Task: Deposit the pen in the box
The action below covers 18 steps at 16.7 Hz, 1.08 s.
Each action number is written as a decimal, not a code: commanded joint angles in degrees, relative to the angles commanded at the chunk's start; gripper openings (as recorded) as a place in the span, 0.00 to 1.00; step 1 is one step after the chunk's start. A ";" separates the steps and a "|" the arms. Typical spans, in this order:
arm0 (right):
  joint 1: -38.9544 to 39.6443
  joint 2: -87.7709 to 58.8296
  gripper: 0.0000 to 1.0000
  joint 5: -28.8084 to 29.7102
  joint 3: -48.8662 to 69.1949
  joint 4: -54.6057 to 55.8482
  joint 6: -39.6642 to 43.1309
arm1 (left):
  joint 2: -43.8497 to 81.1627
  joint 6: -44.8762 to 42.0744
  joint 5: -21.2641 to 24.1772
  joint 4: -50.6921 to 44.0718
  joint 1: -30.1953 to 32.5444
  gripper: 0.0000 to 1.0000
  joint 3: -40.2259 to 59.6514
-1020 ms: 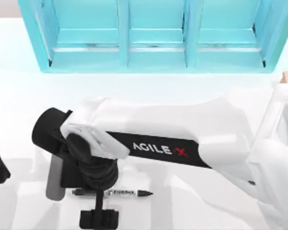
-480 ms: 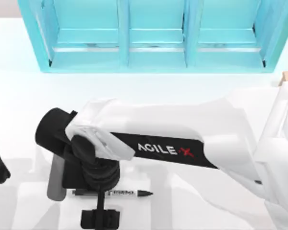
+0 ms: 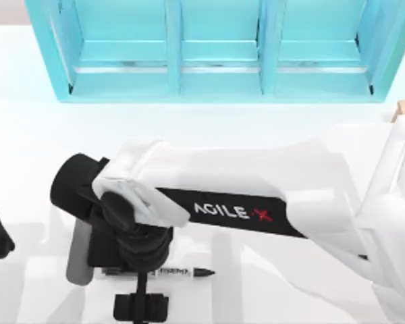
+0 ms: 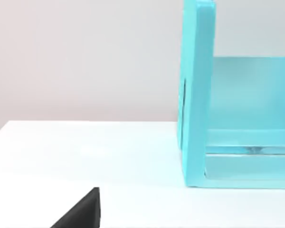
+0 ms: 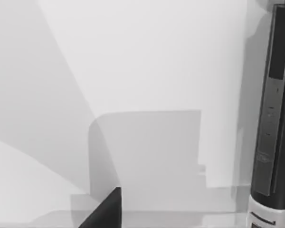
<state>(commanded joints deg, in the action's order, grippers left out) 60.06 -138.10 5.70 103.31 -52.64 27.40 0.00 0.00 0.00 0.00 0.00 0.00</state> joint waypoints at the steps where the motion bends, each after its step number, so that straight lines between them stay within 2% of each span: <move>1: 0.00 0.00 0.17 0.00 0.00 0.00 0.00 | 0.00 0.00 0.00 0.00 0.00 1.00 0.00; 3: 0.00 0.00 0.02 0.00 0.00 0.00 0.00 | 0.00 0.00 0.00 0.00 0.00 1.00 0.00; 4: 0.00 0.00 0.00 0.00 0.00 0.00 0.00 | 0.00 0.00 0.00 0.00 0.00 1.00 0.00; 11: 0.00 0.00 0.00 0.00 0.00 0.00 0.00 | 0.00 0.00 0.00 0.00 0.00 1.00 0.00; 12: 0.73 4.09 0.00 -3.32 -0.25 -2.83 -2.34 | 0.00 0.00 0.00 0.00 0.00 1.00 0.00; 15: 0.96 4.38 0.00 -3.27 2.08 -5.12 -2.15 | 0.00 0.00 0.00 0.00 0.00 1.00 0.00; 18: 0.90 5.34 0.00 -3.37 8.10 -12.29 -2.16 | 0.00 0.00 0.00 0.00 0.00 1.00 0.00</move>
<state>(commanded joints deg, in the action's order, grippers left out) 60.96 -132.76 2.32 111.42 -64.93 25.24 0.00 0.00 0.00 0.00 0.00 0.00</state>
